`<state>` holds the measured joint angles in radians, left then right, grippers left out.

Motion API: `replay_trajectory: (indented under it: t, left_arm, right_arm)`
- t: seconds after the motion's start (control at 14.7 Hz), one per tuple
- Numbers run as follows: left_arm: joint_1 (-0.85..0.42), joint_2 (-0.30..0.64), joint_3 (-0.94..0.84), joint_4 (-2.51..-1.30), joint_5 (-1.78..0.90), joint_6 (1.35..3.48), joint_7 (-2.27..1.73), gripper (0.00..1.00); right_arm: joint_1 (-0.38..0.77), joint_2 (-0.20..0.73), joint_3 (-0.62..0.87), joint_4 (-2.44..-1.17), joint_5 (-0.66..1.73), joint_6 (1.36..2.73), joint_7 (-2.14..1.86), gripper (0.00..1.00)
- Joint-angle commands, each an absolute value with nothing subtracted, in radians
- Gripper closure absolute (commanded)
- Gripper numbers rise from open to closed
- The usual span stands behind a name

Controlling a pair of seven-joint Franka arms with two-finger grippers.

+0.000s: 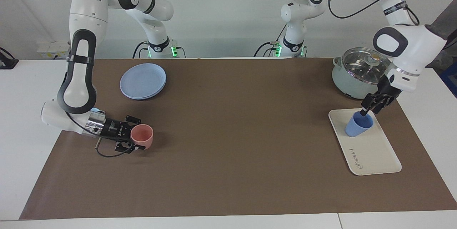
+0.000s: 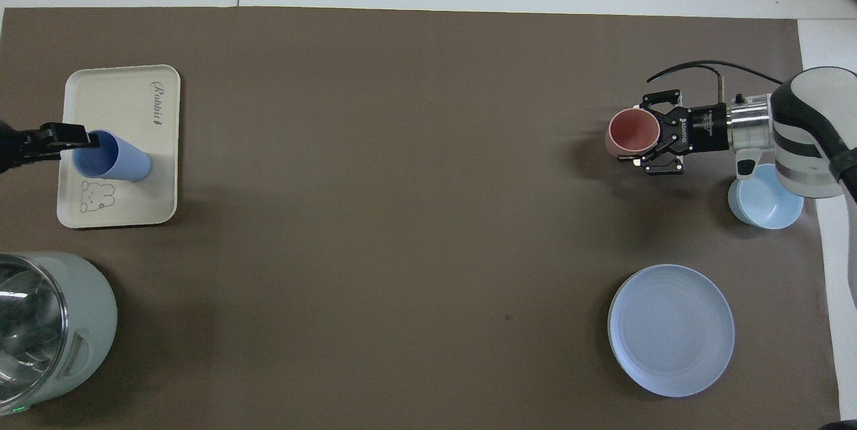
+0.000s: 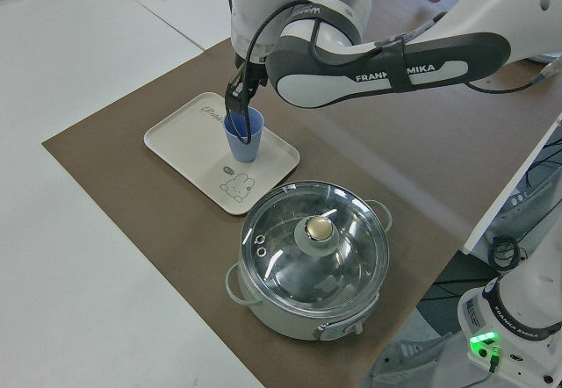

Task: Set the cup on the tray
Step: 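Set the pink cup down with the right gripper and release it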

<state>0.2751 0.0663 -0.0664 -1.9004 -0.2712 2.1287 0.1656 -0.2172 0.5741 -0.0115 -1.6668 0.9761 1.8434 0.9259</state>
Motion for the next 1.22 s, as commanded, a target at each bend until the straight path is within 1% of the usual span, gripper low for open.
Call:
replay_trajectory:
  t: [0.0,0.07,0.14,0.2,0.34,0.48,0.61,0.68,0.75,0.88,1.02,1.16]
  left_arm:
    - [0.265,-0.030,-0.061,-1.875,-0.229,2.004,0.179,0.00]
    - [0.264,-0.058,-0.066,-1.875,-0.213,1.967,0.179,0.00]
    - [0.243,-0.087,-0.066,-1.873,-0.203,1.926,0.175,0.00]
    - [0.212,-0.107,-0.066,-1.873,-0.184,1.892,0.163,0.00]
    - [0.142,-0.136,-0.071,-1.876,-0.118,1.830,0.114,0.00]
    - [0.071,-0.164,-0.075,-1.913,-0.077,1.802,0.087,0.00]
    - [0.025,-0.193,-0.075,-1.965,-0.075,1.799,0.089,0.00]
    - [0.006,-0.195,-0.075,-1.968,-0.069,1.792,0.092,0.00]
    - [-0.014,-0.192,-0.075,-1.954,-0.036,1.766,0.097,0.00]
    - [-0.031,-0.164,-0.080,-1.878,-0.012,1.699,0.098,0.00]
    - [-0.031,-0.121,-0.080,-1.801,0.004,1.645,0.104,0.00]
    - [-0.035,-0.071,-0.083,-1.720,0.061,1.596,0.107,0.00]
  right_arm:
    - [-0.242,0.557,-0.006,-1.683,0.956,1.829,0.893,0.30]
    - [-0.244,0.557,-0.006,-1.683,0.953,1.829,0.884,0.23]
    - [-0.241,0.548,-0.008,-1.684,0.939,1.835,0.868,0.10]
    - [-0.244,0.545,-0.008,-1.684,0.931,1.833,0.856,0.01]
    - [-0.259,0.541,-0.011,-1.684,0.919,1.829,0.845,0.01]
    - [-0.270,0.541,-0.011,-1.684,0.884,1.830,0.804,0.01]
    - [-0.279,0.540,-0.012,-1.683,0.842,1.842,0.757,0.01]
    - [-0.278,0.538,-0.017,-1.678,0.789,1.845,0.709,0.01]
    - [-0.279,0.526,-0.017,-1.677,0.731,1.847,0.666,0.01]
    - [-0.279,0.512,-0.018,-1.672,0.649,1.855,0.600,0.01]
    - [-0.265,0.468,-0.017,-1.675,0.503,1.903,0.459,0.01]
    - [-0.252,0.433,-0.012,-1.675,0.364,1.910,0.346,0.01]
